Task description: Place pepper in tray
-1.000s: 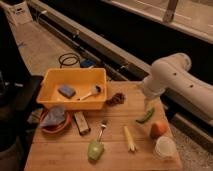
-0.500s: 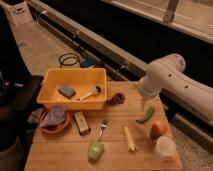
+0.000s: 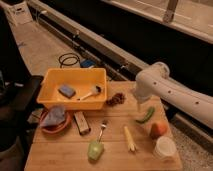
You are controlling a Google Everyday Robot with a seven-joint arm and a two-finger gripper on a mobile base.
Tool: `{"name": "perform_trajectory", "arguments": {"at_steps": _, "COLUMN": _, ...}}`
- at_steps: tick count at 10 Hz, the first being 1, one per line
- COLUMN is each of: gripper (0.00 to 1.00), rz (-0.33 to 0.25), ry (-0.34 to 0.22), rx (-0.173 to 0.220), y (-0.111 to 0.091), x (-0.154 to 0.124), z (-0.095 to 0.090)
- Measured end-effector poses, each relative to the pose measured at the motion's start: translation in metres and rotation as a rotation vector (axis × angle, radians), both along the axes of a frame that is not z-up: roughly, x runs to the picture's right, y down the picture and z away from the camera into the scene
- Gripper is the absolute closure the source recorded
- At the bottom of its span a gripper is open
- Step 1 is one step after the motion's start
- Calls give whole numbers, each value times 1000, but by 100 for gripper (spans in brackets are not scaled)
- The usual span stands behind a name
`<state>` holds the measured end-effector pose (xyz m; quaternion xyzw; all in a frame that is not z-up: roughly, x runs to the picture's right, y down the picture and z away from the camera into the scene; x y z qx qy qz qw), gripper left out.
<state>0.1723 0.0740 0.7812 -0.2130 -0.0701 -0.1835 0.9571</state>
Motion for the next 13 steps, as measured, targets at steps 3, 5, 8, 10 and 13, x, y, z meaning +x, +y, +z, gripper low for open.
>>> {"name": "perform_trajectory", "arguments": {"at_steps": 3, "gripper": 26, "rz": 49, "ry": 50, "rx": -54, "y": 16, "x": 45, "z": 24}}
{"name": "perform_trajectory", "arguments": {"at_steps": 5, "gripper": 26, "rz": 86, "ry": 59, "rx": -72, "y": 22, "x": 61, "z": 25}}
{"name": "perform_trajectory", "arguments": {"at_steps": 8, "gripper": 26, "rz": 87, "ry": 59, "rx": -71, "y": 21, "x": 62, "z": 27}}
{"name": "perform_trajectory", "arguments": {"at_steps": 10, "gripper": 26, "rz": 94, "ry": 78, "rx": -80, "y": 22, "x": 67, "z": 37}}
{"name": "perform_trajectory", "arguments": {"at_steps": 13, "gripper": 26, "rz": 96, "ry": 132, "rx": -104, "y": 36, "x": 96, "z": 64}}
